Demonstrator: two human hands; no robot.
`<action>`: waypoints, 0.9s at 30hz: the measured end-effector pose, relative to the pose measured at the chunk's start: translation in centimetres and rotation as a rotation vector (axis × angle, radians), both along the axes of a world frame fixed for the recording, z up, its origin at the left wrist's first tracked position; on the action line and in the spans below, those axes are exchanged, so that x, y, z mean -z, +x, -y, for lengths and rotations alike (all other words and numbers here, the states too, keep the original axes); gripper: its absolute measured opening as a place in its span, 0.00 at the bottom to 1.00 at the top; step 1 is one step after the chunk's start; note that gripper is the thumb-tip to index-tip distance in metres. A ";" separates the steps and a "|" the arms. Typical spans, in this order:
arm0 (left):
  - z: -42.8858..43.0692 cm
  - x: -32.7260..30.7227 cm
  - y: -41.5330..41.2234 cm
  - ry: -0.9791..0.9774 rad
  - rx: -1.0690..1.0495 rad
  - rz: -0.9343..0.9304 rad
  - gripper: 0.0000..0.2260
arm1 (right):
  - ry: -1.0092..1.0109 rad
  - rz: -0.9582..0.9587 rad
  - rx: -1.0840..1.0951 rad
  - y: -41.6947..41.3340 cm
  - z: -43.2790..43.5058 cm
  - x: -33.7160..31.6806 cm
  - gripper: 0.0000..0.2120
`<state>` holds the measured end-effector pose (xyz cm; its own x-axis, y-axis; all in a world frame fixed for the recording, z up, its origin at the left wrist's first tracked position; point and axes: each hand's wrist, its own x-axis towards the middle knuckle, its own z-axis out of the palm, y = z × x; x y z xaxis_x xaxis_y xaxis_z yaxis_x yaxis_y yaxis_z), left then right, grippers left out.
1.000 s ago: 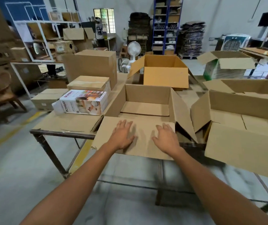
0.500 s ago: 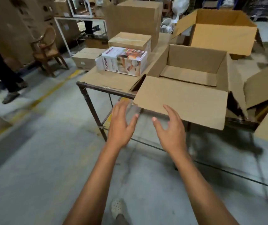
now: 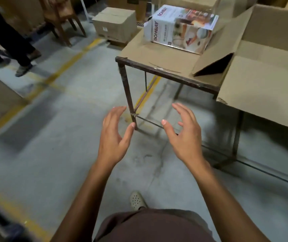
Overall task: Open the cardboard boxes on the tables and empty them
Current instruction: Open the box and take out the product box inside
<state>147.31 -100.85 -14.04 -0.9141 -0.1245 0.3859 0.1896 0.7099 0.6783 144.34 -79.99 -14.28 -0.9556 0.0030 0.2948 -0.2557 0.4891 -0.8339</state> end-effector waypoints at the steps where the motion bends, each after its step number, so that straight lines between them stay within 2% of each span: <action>1: 1.4 0.2 -0.4 0.000 -0.009 0.018 0.20 | 0.000 0.010 -0.003 -0.6 1.3 0.3 0.28; 12: 11.2 0.6 -9.0 -0.026 -0.092 0.078 0.20 | -0.010 0.069 -0.036 -9.5 9.9 0.9 0.26; 20: 12.8 -0.7 -23.6 -0.047 0.022 0.047 0.21 | -0.069 0.034 0.014 -22.6 12.7 1.1 0.26; 27: 11.4 -2.8 -38.0 -0.063 0.118 0.042 0.21 | -0.070 0.012 0.131 -34.9 11.7 -1.5 0.21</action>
